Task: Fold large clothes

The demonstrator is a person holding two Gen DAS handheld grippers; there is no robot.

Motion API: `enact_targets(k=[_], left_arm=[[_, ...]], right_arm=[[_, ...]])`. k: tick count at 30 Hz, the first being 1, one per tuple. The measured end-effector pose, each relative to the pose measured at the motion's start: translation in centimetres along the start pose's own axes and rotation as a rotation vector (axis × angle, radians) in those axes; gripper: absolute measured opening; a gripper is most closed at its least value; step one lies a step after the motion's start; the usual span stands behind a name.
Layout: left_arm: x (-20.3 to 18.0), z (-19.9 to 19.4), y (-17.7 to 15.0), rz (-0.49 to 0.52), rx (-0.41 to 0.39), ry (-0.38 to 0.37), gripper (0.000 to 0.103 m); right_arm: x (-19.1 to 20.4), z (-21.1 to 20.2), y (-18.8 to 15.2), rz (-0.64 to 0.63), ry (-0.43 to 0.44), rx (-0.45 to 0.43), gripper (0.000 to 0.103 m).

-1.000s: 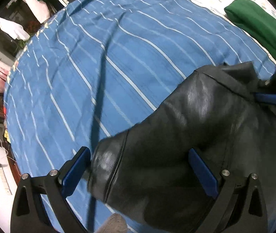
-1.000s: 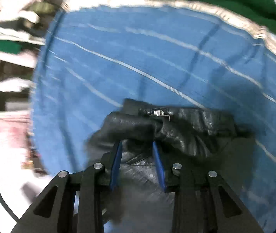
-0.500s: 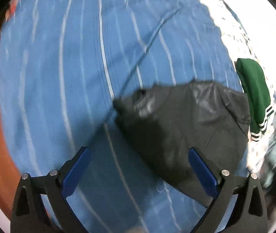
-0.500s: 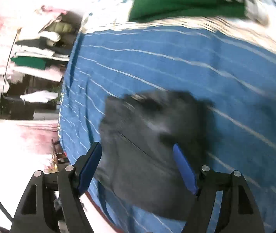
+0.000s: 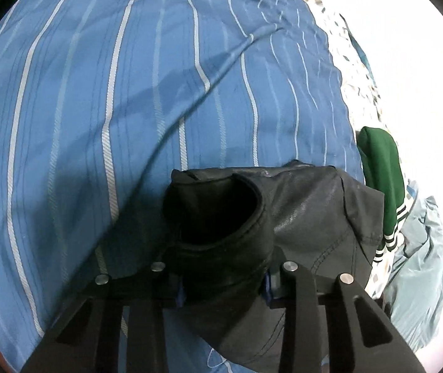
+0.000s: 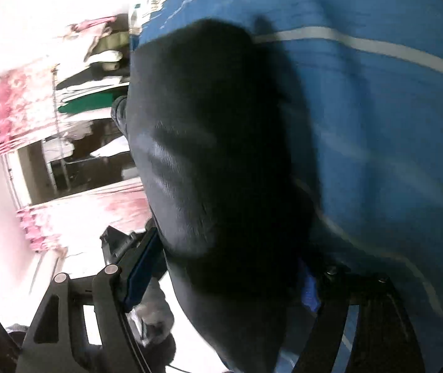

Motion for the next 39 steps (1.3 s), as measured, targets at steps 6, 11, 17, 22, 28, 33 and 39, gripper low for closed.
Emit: enact_targets(k=[6,11,17,22,28,33,39], left_arm=[[-1.1,-1.3,1.8,0.055,-0.044,0.000,0.028],[-3.9,-3.6,4.3,0.132,-0.070,-0.033,0.026],[-8.8,-5.4,7.3,0.213,-0.114,-0.083,0.025],[-15.7,-4.7,10.2,0.258,-0.141,-0.171,0.025],[-27.7,-0.9,13.7,0.301,-0.150,-0.312,0.024],[-37.6,5.8,15.0,0.355,-0.129,-0.392,0.024],[-43.7,16.9,12.4,0.448,-0.021,-0.358,0.025]], right_arm=[[2.2,3.6,1.3,-0.003,-0.019,-0.025,0.066],[4.3,4.0,1.2,0.025,0.060,-0.060,0.046],[9.0,2.7,2.2,0.006,0.120,-0.096,0.042],[13.8,-0.5,5.9,-0.048,0.150,-0.149,0.041],[19.2,-5.9,14.4,-0.112,0.179,-0.253,0.041],[21.1,-11.2,23.4,-0.137,0.190,-0.356,0.041],[17.4,-14.4,34.4,-0.111,0.120,-0.409,0.041]])
Point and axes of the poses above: each gripper's, at about its wrist camera, not at the fingertips, and z roughly the way its jaws point, x to its left, y to its top, the point moved 2 cm from there along z, roughly the way its jaws point, and after that the axes turned 10 degrees about -x, right-handed, at the moved point
